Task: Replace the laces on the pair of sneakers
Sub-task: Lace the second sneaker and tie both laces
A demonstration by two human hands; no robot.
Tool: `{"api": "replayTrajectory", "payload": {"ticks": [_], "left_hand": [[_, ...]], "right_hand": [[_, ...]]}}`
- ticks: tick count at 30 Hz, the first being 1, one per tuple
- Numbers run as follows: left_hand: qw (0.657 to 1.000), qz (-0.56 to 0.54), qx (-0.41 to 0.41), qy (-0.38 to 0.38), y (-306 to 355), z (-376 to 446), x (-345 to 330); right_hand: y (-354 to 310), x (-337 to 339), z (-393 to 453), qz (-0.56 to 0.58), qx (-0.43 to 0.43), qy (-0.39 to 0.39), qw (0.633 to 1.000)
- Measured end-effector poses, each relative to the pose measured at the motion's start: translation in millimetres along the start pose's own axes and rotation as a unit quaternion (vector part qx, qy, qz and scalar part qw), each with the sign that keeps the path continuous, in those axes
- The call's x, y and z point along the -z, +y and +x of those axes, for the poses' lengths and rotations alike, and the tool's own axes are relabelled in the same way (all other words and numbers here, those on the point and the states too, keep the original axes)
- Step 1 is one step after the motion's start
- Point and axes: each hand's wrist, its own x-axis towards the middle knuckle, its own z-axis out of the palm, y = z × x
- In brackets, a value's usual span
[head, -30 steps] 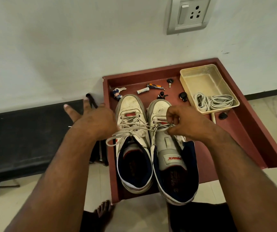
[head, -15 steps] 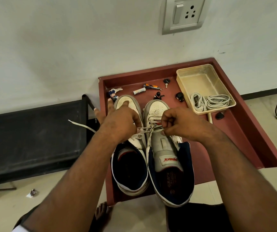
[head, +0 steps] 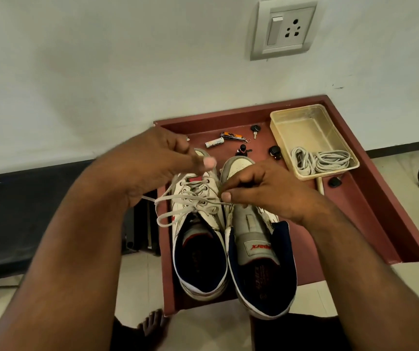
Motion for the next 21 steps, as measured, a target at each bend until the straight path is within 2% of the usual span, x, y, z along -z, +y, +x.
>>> {"api": "replayTrajectory", "payload": {"ticks": [4, 8, 13, 16, 19, 21], "left_hand": [[0.987, -0.127, -0.091, -0.042, 6, -6, 5], [0.969, -0.206, -0.128, -0.042, 12, -9, 6], [0.963, -0.236, -0.125, -0.029, 16, -12, 0], [0.949, -0.296, -0.098, 0.052, 14, -7, -3], [0.919, -0.337, -0.077, 0.189, 2, 9, 2], [0.899, -0.326, -0.032, 0.290, -20, 24, 10]], "right_hand": [[-5, -5, 4, 0.019, 0.014, -0.042, 0.999], [-9, -15, 5, 0.080, 0.048, -0.071, 0.993], [-17, -28, 9, 0.117, 0.082, -0.024, 0.989], [-20, -28, 7, 0.107, 0.099, 0.009, 0.989], [-14, -9, -1, 0.169, 0.069, 0.010, 0.983], [-6, 12, -8, 0.220, 0.051, 0.019, 0.974]]}}
